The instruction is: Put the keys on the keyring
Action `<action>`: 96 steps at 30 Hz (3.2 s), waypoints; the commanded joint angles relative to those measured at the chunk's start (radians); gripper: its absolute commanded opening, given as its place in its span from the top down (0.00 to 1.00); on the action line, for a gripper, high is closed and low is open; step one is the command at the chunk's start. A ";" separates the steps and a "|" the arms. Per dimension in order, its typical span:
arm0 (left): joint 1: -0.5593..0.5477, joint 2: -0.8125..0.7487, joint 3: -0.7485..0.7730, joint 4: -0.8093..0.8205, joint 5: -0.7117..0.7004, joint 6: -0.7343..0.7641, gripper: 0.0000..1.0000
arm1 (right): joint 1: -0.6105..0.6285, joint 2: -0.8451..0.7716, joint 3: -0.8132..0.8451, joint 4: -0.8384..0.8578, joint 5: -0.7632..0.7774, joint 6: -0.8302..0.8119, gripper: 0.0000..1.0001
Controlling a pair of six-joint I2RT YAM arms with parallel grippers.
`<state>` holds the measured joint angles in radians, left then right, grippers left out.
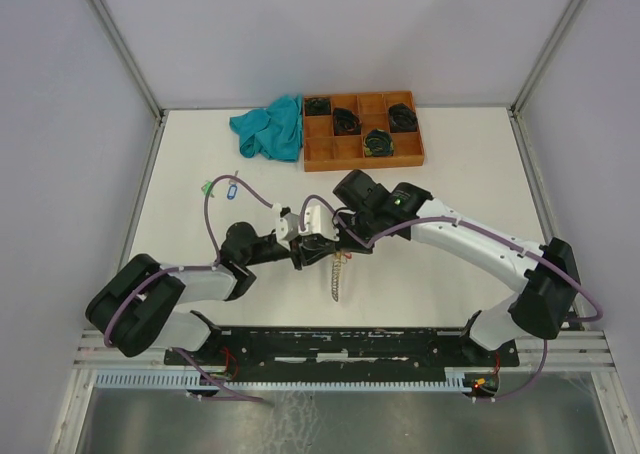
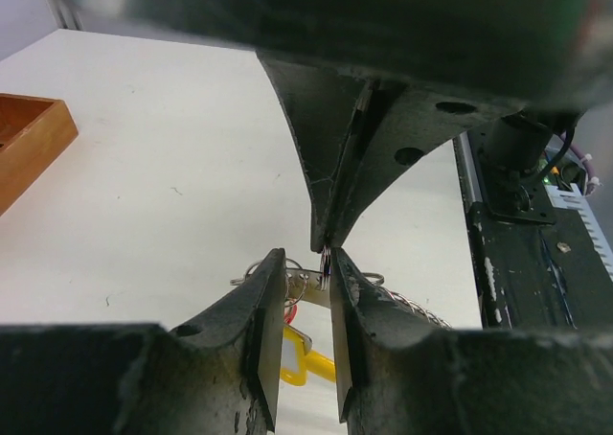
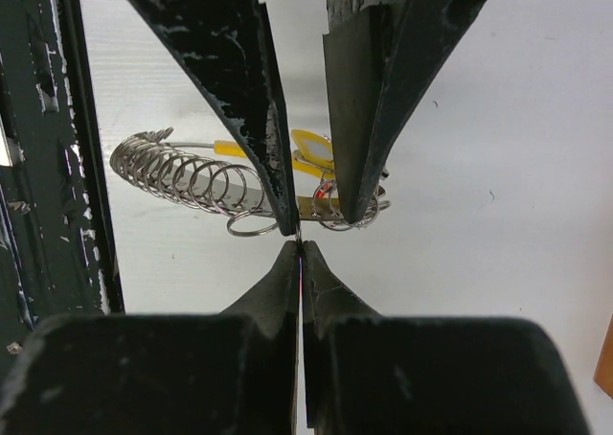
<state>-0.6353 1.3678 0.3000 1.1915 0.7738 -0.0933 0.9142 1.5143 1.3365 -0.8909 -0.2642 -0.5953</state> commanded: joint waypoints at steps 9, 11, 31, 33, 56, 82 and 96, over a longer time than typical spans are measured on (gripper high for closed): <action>-0.003 0.004 -0.027 0.097 -0.061 -0.026 0.70 | 0.003 -0.081 -0.005 0.119 0.005 0.042 0.99; -0.003 0.007 -0.026 0.100 -0.058 -0.029 0.70 | 0.002 -0.080 -0.008 0.121 0.007 0.048 0.99; -0.005 0.002 0.006 0.067 -0.011 -0.034 0.81 | 0.002 -0.098 -0.028 0.142 -0.048 0.044 0.99; -0.004 0.006 0.012 0.064 -0.003 -0.034 0.82 | 0.003 -0.097 -0.028 0.144 -0.053 0.043 0.99; 0.015 -0.037 -0.098 0.437 -0.171 -0.155 0.97 | -0.222 -0.379 -0.416 0.723 -0.379 0.277 0.72; 0.014 -0.070 -0.078 0.487 -0.104 -0.181 0.97 | -0.242 -0.351 -0.566 1.065 -0.539 0.366 0.71; 0.013 -0.069 -0.057 0.489 -0.041 -0.202 0.97 | -0.242 -0.317 -0.524 1.025 -0.625 0.344 0.81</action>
<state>-0.6235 1.3190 0.2012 1.5070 0.6930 -0.2489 0.6758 1.1885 0.7624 0.1246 -0.8288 -0.2405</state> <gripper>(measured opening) 0.044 0.216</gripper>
